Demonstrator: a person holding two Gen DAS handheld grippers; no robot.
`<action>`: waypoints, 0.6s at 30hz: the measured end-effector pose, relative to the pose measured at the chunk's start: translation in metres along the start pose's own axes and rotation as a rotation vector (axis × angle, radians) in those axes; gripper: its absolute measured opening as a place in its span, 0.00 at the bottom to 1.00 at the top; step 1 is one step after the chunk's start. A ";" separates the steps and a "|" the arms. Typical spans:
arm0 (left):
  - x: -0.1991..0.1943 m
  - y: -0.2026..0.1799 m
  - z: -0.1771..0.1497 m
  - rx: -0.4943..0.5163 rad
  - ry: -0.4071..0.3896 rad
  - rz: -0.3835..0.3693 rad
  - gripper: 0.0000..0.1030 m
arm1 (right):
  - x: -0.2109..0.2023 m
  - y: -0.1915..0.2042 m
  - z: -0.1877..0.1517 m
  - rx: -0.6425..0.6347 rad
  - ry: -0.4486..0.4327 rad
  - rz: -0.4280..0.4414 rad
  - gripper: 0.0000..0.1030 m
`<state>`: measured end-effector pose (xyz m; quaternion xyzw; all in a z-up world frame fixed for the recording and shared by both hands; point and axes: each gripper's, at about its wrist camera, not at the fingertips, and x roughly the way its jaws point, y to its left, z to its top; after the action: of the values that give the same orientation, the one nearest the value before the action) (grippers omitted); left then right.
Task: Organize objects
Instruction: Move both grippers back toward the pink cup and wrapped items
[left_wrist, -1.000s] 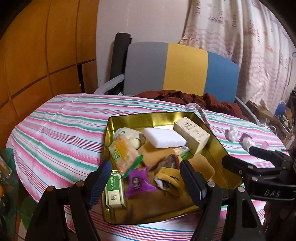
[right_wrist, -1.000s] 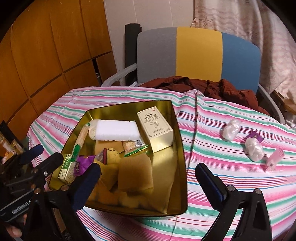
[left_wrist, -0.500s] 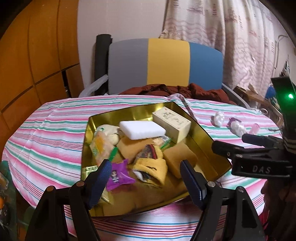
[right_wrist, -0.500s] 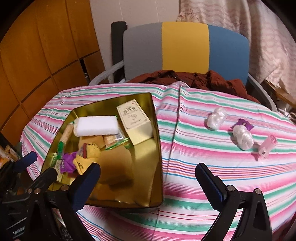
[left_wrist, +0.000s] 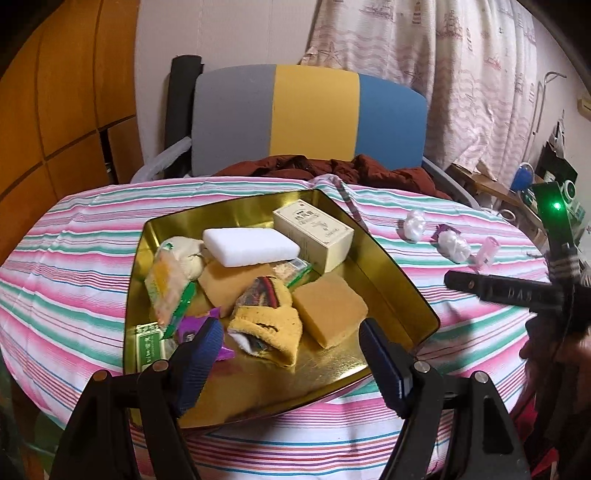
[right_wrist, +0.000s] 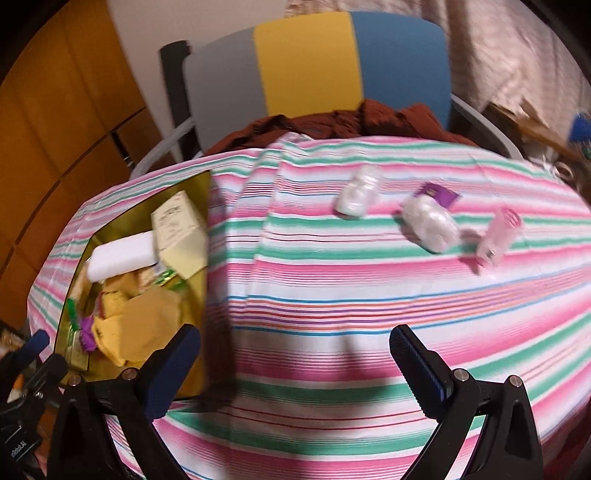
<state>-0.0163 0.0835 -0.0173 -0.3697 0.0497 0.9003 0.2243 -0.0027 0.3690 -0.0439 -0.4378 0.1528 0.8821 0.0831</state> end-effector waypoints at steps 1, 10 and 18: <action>0.000 -0.001 0.000 0.004 0.000 -0.003 0.75 | -0.001 -0.009 0.002 0.021 0.004 -0.005 1.00; 0.005 -0.003 0.002 -0.012 0.008 -0.021 0.75 | -0.014 -0.088 0.041 0.182 -0.045 -0.072 1.00; 0.006 -0.007 0.009 -0.006 0.010 -0.049 0.74 | 0.004 -0.167 0.079 0.323 -0.087 -0.191 1.00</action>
<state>-0.0231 0.0947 -0.0141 -0.3761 0.0392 0.8928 0.2448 -0.0169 0.5532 -0.0347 -0.3927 0.2463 0.8524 0.2420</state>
